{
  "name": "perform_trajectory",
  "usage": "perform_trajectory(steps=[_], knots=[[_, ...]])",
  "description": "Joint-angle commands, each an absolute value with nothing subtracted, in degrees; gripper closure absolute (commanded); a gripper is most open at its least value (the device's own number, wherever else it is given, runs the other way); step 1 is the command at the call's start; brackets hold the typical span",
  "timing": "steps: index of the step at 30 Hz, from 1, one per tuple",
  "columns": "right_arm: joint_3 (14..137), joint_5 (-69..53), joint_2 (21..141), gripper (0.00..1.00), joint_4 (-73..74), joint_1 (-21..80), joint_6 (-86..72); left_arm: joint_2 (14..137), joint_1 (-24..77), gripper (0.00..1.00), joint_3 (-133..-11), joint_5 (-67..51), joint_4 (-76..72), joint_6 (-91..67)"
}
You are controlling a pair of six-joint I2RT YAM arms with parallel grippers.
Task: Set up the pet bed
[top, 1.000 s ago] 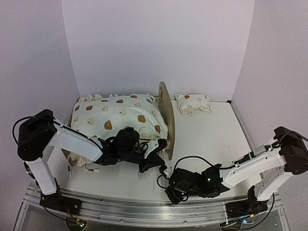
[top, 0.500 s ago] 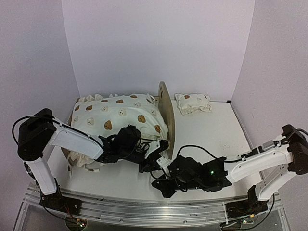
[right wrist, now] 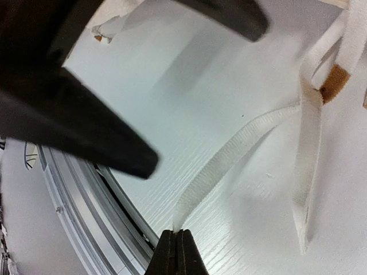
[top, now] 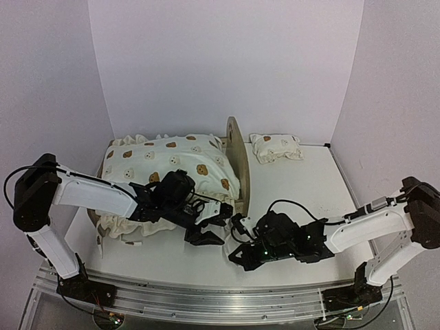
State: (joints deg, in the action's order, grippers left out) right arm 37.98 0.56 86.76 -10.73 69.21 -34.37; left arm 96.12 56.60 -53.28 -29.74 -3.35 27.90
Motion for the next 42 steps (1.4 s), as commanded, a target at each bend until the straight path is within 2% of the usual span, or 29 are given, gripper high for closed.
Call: perform_trajectory(steps=[1, 5, 10, 15, 28, 34, 38, 40, 42], knots=[[37.7, -3.6, 85.4, 1.00, -15.2, 67.4, -35.8, 90.4, 56.0, 0.39, -54.1, -37.4, 4.4, 39.9], [38.5, -4.7, 85.7, 1.00, -15.9, 66.4, -35.9, 87.6, 56.6, 0.41, -48.0, -41.0, -3.4, 46.0], [39.9, -6.1, 86.4, 1.00, -16.0, 66.3, -36.0, 89.8, 59.3, 0.42, -41.3, -35.2, -22.1, 50.5], [39.9, -5.7, 85.8, 1.00, -16.0, 66.3, -36.1, 94.2, 59.8, 0.43, -40.9, -31.0, -27.4, 54.0], [40.2, -5.8, 84.9, 1.00, -16.5, 65.6, -35.3, 98.4, 61.0, 0.71, -42.9, -30.0, -26.4, 52.7], [40.3, -6.0, 84.9, 1.00, -16.6, 65.2, -35.4, 98.4, 61.1, 0.98, -44.4, -28.2, -27.5, 49.4], [40.5, -4.7, 84.5, 1.00, -16.4, 64.5, -35.7, 97.8, 61.0, 1.00, -44.4, -26.3, -26.9, 46.8], [40.7, -1.2, 83.6, 0.91, -14.7, 64.0, -36.2, 97.5, 61.0, 1.00, -45.7, -23.0, -25.1, 41.7], [40.7, 4.9, 82.3, 0.86, -12.6, 63.5, -36.1, 97.2, 60.5, 1.00, -47.1, -20.4, -22.5, 34.2]])
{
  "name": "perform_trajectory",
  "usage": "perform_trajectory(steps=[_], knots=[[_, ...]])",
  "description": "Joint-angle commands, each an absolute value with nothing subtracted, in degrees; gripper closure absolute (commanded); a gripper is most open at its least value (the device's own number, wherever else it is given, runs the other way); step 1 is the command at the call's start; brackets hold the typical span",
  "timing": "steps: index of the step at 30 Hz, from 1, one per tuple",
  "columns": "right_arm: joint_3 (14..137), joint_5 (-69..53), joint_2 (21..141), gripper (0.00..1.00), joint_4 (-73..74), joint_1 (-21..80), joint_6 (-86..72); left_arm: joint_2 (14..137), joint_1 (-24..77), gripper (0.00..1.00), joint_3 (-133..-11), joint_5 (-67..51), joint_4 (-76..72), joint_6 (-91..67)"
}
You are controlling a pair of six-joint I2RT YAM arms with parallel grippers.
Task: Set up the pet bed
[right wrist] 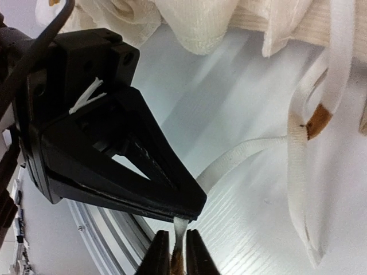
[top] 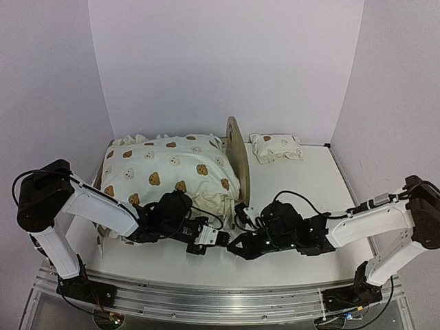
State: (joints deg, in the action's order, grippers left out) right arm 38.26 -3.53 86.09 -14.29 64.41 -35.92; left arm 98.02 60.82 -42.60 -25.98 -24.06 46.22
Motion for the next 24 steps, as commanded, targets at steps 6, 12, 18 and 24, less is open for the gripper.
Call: perform_trajectory(steps=[6, 12, 18, 24], knots=[[41.6, 18.1, 81.7, 0.84, -12.8, 63.5, -35.1, 96.2, 57.5, 1.00, -49.1, -19.1, -16.4, 10.5], [42.8, 23.8, 85.3, 0.73, -15.1, 63.6, -34.2, 96.5, 55.7, 1.00, -50.7, -17.0, -13.1, -9.3], [44.1, 26.8, 89.5, 0.68, -18.1, 63.8, -33.6, 96.0, 55.7, 1.00, -49.3, -17.2, -13.8, -14.2], [46.2, 29.6, 94.5, 0.66, -22.6, 63.8, -32.4, 95.7, 55.7, 1.00, -48.6, -15.0, -11.5, -19.3]])
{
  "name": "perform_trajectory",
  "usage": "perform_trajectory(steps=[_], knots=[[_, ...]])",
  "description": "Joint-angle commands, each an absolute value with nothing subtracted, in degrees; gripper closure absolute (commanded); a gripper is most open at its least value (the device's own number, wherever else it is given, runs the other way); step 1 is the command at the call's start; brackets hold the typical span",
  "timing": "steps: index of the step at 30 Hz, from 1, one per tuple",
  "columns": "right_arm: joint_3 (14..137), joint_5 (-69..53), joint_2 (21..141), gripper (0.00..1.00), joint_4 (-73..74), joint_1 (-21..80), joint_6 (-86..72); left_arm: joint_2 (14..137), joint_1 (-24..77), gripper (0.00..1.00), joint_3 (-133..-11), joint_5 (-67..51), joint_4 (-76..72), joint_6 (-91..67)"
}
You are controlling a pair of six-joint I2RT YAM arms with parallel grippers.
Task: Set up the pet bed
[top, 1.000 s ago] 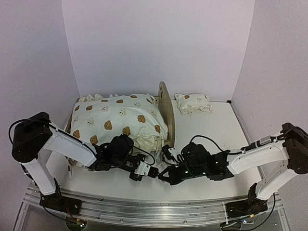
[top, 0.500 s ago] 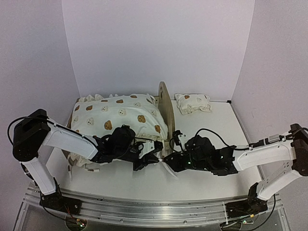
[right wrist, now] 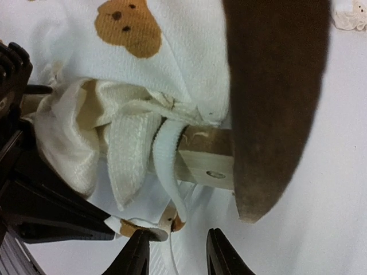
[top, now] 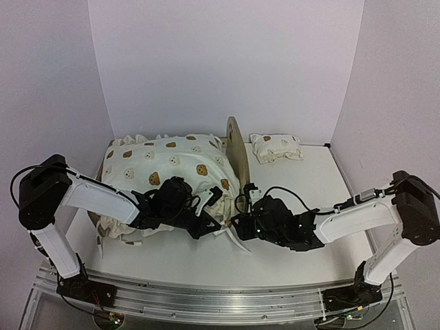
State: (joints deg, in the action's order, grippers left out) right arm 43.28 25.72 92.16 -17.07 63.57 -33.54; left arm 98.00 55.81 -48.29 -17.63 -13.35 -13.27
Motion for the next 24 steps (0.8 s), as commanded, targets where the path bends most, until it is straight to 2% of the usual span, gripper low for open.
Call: perform_trajectory(steps=[1, 9, 10, 16, 19, 24], knots=[[46.2, 30.2, 95.2, 0.66, -23.5, 63.8, -32.4, 95.6, 55.7, 1.00, -48.6, -14.1, -10.9, -20.4], [48.3, 33.2, 99.6, 0.70, -26.9, 63.8, -29.6, 95.1, 55.7, 1.00, -47.6, -12.6, -10.2, -22.5], [48.6, 33.1, 100.0, 0.71, -26.9, 63.7, -29.5, 95.1, 55.7, 1.00, -47.5, -12.4, -10.1, -22.6], [46.8, 32.8, 98.9, 0.95, -27.0, 63.6, -31.3, 94.7, 55.7, 1.00, -48.4, -8.6, -7.8, -23.6], [45.5, 30.9, 96.8, 1.00, -26.8, 63.6, -30.4, 94.7, 55.7, 1.00, -48.6, -8.0, -7.8, -23.5], [43.8, 25.4, 94.0, 1.00, -25.9, 63.5, -30.1, 95.5, 55.6, 1.00, -48.9, -8.1, -9.5, -22.5]])
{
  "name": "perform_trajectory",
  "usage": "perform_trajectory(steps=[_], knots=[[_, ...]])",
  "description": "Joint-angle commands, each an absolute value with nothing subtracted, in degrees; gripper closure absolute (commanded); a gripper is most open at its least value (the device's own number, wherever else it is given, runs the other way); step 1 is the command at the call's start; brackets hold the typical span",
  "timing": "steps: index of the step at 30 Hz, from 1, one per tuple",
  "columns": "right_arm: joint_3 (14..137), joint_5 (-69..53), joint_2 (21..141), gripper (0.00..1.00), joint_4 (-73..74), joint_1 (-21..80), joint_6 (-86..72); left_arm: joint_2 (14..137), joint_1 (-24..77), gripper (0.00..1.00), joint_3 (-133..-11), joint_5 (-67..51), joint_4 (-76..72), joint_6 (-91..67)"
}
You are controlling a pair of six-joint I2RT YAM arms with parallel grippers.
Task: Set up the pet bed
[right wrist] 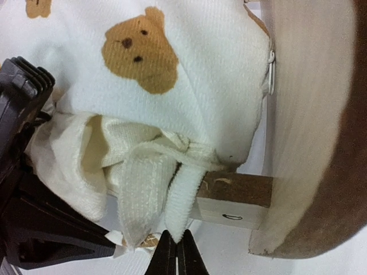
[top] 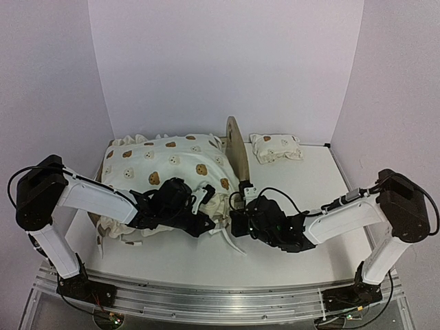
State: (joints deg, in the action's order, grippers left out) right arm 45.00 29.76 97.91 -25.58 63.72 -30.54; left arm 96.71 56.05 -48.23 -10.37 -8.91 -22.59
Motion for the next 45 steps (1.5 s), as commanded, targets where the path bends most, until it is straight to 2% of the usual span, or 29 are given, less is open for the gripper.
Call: perform_trajectory(steps=[1, 13, 19, 26, 31, 36, 40, 45], knots=[[43.7, 24.0, 93.7, 1.00, -25.8, 63.4, -30.1, 95.7, 55.6, 1.00, -49.1, -8.1, -9.8, -22.1], [43.1, 14.4, 91.3, 1.00, -25.0, 63.2, -28.5, 99.1, 55.0, 1.00, -53.0, -13.1, -10.4, -14.9], [43.8, 13.3, 91.5, 1.00, -24.9, 63.2, -27.7, 102.2, 55.7, 1.00, -53.8, -21.4, -14.1, -2.5], [44.0, 15.0, 89.3, 0.83, -17.9, 63.2, -30.6, 105.3, 56.4, 1.00, -53.6, -19.6, -20.6, 18.5], [45.3, 12.7, 87.3, 0.71, -10.7, 63.2, -31.7, 106.6, 56.4, 1.00, -53.6, -18.3, -24.8, 23.0], [41.2, 10.4, 80.8, 0.54, -8.6, 62.5, -32.3, 106.8, 56.4, 1.00, -53.1, -18.6, -25.9, 24.5], [37.2, 7.8, 77.5, 0.49, -8.1, 60.2, -32.0, 106.8, 56.4, 1.00, -53.0, -19.0, -26.3, 24.8], [36.2, 2.5, 80.2, 0.51, -8.3, 57.3, -26.1, 106.7, 56.4, 1.00, -53.1, -19.2, -26.4, 24.9]])
